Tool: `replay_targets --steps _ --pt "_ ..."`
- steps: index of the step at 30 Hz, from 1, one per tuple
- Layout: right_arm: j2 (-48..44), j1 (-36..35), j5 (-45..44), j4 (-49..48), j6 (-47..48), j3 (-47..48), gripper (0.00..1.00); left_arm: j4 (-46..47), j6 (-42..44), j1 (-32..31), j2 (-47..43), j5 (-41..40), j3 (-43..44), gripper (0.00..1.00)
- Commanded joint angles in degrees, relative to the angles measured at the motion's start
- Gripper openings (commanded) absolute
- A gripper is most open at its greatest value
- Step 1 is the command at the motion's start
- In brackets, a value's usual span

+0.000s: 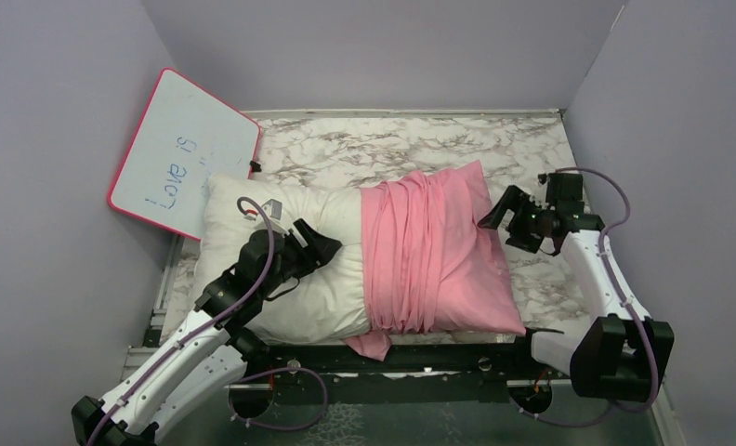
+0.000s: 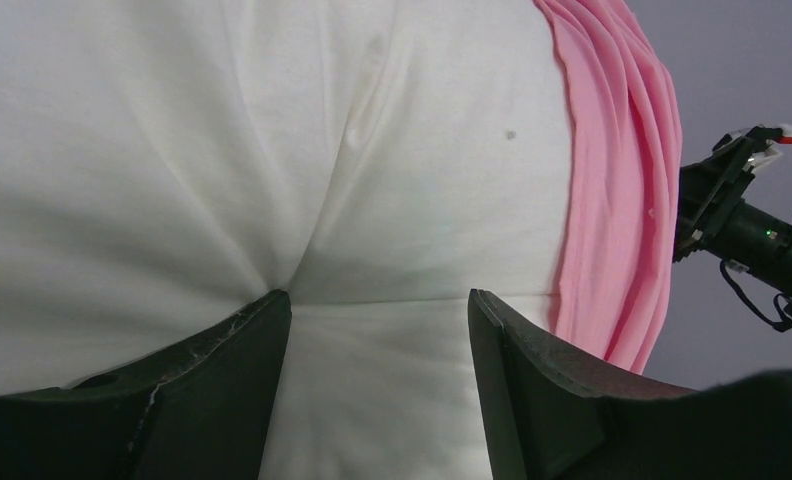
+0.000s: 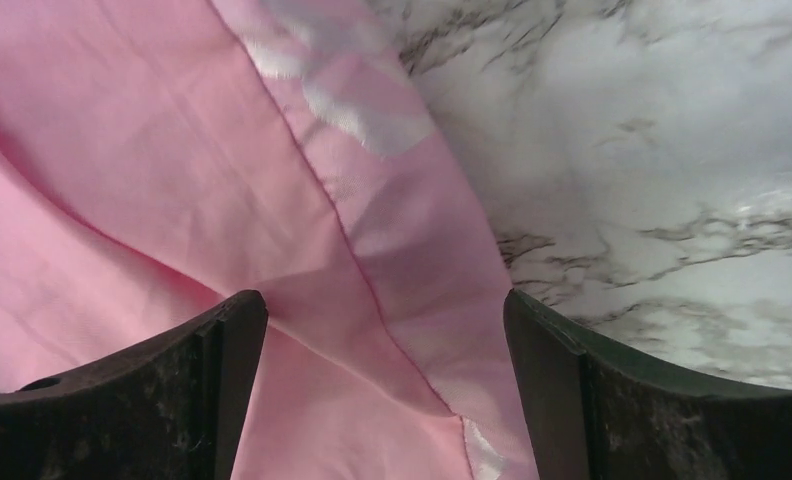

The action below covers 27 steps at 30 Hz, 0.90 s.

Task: Remove the pillowcase from the pillow
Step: Remove the pillow from the pillowcase.

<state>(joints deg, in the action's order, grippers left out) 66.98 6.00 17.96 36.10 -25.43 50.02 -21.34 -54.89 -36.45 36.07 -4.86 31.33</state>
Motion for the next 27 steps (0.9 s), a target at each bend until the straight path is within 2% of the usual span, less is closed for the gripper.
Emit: replay_targets --steps 1,3,5,7,8,9,10,11,16,18,21,24,27 --pt "-0.1 0.1 13.6 -5.1 1.1 -5.3 0.93 -12.7 1.1 0.3 1.9 0.8 -2.0 0.7" --pt "2.1 0.1 20.1 -8.0 1.4 -8.3 0.93 -12.6 1.7 0.3 2.6 1.0 -1.4 0.7" --pt "4.0 0.1 25.2 -12.4 -0.3 -10.7 0.89 -12.5 2.3 0.3 3.3 1.2 -1.1 0.7" --pt "5.2 0.1 31.8 -17.2 -2.3 -12.2 0.64 -12.5 2.6 0.3 4.0 1.2 -0.8 0.7" --pt "5.4 0.1 34.0 -19.0 -3.1 -12.2 0.47 -12.5 2.7 0.3 4.2 1.4 -0.8 0.7" --pt "5.1 0.1 33.9 -19.4 -3.3 -11.3 0.27 -12.4 2.8 0.3 4.4 1.6 -0.8 0.7" --pt "4.5 0.1 31.5 -18.3 -3.0 -9.9 0.11 -12.3 2.8 0.3 4.5 1.6 -0.8 0.7" --pt "3.5 0.1 26.9 -16.1 -2.5 -7.7 0.02 -12.4 2.8 0.3 4.5 1.6 -0.9 0.7" --pt "-1.8 0.3 -8.0 -4.2 -2.0 4.0 0.01 -12.5 3.0 0.3 3.8 0.6 -1.3 0.7" --pt "-2.8 1.7 -15.1 -2.3 -2.2 7.7 0.01 -12.5 3.0 0.3 3.6 -0.1 -1.6 0.7" --pt "-2.8 7.1 -15.6 -1.0 -2.8 12.6 0.01 -13.0 2.7 0.3 3.6 -1.3 -2.1 0.7" --pt "-1.8 14.4 -9.0 -1.5 -3.1 15.0 0.01 -13.3 2.0 0.3 3.9 -2.0 -2.5 0.7" --pt "0.4 17.5 -2.1 -0.3 -2.7 16.7 0.01 -13.4 1.7 0.3 4.3 -2.3 -2.6 0.7"
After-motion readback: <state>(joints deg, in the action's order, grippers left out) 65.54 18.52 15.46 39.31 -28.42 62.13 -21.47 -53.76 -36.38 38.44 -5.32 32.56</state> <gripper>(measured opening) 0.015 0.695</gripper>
